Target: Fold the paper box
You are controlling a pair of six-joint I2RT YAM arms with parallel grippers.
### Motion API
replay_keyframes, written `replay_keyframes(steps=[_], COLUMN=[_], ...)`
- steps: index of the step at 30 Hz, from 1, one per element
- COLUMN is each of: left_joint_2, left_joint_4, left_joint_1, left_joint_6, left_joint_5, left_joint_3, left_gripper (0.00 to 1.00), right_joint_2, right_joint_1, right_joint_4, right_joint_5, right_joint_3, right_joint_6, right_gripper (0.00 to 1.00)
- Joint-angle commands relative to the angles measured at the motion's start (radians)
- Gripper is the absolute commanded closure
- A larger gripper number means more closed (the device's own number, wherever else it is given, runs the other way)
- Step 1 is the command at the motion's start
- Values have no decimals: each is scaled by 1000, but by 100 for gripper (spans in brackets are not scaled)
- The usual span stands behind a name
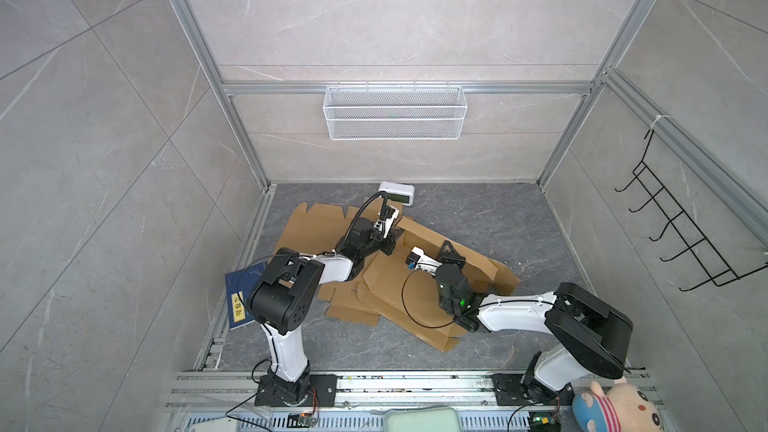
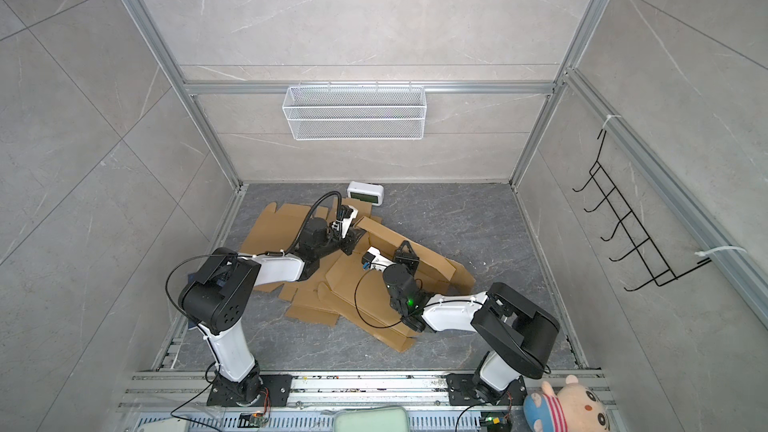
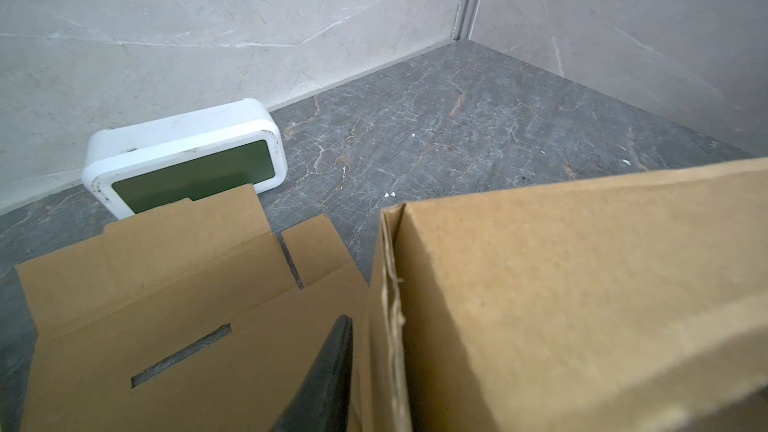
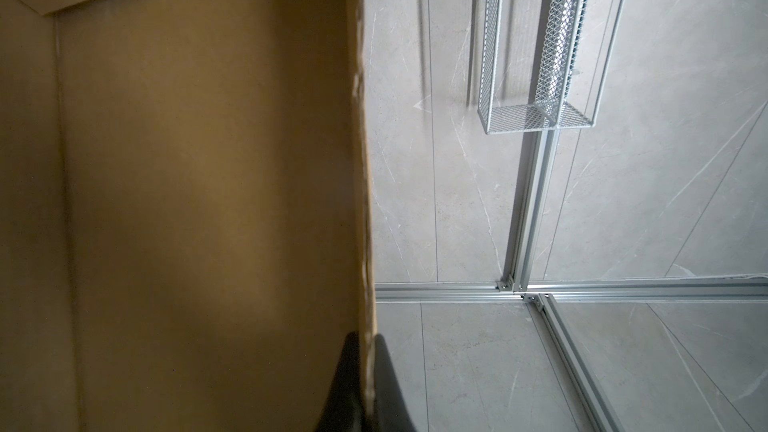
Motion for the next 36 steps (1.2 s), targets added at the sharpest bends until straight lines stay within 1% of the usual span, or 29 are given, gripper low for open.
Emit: replay_keyframes(steps=[1,6,10,13,15,17,20,21,23,24,26,28,29,30,33,35,36], left_joint_2=[-9,-5,-13,-21,-35,-53,-78,-88,-101,-105,-112,-122,-127,-132,-146,-153,-157], left_joint_4=[28,50,76,76,89,84,81,79,70,70,70,84,93,101,115,134,137], left_joint_1=[-23,-79,-83,-82,-83,-83,-84,-84,-87,-90,-92,-98,-100,-106,-130,-147,-154], left_joint_6=[24,78,74,68,53,46,42,37,40,41,42,32,21,9,-15,-46,-60], left_joint_5=[-207,-319,-323,-319,-317,-312,-330,-335,-340,-355,-398,-443,-466,-489,-581,-656,-693], left_joint_3=[8,-8,-36,-43,-55,-68,-93,-101,-113,-118,-132,-157,-167,-178,-202,-220,-226], left_gripper=[80,91,100,100,100,100,100,100,100,100,100,100,100,100,100,100,100], right_joint_2=[-3,-18,-22,-33,-48,-72,-134,-160,-201,-220,-261,-314,-329,-357,-424,-449,-456], right_joint_1=[5,3,-7,-13,-19,-29,-53,-63,-74,-77,-83,-99,-105,-117,-169,-197,-205], right_joint_4=[-107,-148,-177,-219,-274,-327,-487,-533,-629,-649,-714,-813,-839,-886,-997,-1056,-1082], right_joint_5=[-39,-43,-53,-70,-87,-106,-179,-212,-283,-310,-388,-494,-526,-583,-742,-817,-827], right_joint_3=[2,14,29,45,60,75,109,118,140,141,151,180,189,208,266,310,335], right_joint_6=[73,111,140,184,228,281,411,454,531,551,603,694,725,789,941,1052,1117], right_gripper=[100,100,100,99,93,83,65,61,56,55,50,45,43,41,38,37,36])
